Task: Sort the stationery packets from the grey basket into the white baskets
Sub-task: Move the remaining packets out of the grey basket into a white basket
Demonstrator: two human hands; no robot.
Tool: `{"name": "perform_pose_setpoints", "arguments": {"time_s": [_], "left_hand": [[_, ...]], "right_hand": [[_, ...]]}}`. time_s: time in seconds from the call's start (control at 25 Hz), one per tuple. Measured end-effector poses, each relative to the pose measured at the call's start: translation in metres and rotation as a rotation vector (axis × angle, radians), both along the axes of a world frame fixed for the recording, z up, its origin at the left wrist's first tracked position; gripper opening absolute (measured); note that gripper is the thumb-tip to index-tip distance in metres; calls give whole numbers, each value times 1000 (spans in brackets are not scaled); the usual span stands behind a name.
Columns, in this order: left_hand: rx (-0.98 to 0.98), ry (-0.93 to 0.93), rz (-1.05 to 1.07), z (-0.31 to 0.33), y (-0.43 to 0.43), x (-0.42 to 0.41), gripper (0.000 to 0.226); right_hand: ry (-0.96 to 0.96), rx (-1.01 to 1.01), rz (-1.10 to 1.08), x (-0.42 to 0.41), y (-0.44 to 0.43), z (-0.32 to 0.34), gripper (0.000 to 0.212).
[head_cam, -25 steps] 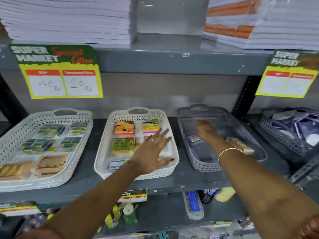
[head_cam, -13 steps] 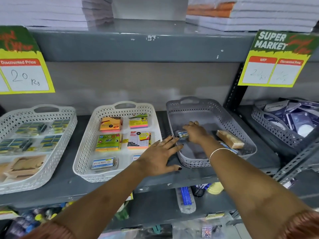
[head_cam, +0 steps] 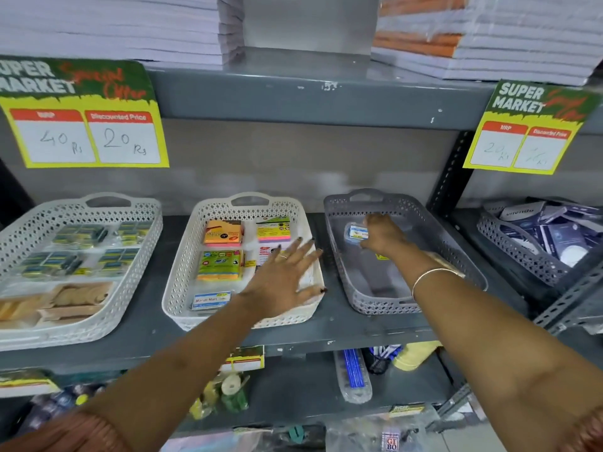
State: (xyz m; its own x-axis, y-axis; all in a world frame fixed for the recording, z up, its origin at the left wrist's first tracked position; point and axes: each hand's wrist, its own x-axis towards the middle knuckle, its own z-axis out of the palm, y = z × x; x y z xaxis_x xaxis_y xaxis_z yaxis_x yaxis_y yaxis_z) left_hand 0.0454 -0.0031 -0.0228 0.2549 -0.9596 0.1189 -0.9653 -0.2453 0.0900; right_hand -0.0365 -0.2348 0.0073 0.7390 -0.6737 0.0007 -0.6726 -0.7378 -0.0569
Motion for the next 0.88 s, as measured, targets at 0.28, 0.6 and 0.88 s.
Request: {"name": "perform_pose_setpoints", "arguments": {"time_s": [0.28, 0.6, 0.88], "left_hand": [[-260, 31, 388, -4, 127, 77, 104], [-162, 89, 399, -57, 207, 73, 111], [98, 6, 414, -86, 207, 75, 113]], "right_hand": [[-119, 90, 152, 43, 84, 31, 55], [-6, 302, 443, 90, 203, -2, 51], [56, 291, 486, 100, 238, -27, 37]]}}
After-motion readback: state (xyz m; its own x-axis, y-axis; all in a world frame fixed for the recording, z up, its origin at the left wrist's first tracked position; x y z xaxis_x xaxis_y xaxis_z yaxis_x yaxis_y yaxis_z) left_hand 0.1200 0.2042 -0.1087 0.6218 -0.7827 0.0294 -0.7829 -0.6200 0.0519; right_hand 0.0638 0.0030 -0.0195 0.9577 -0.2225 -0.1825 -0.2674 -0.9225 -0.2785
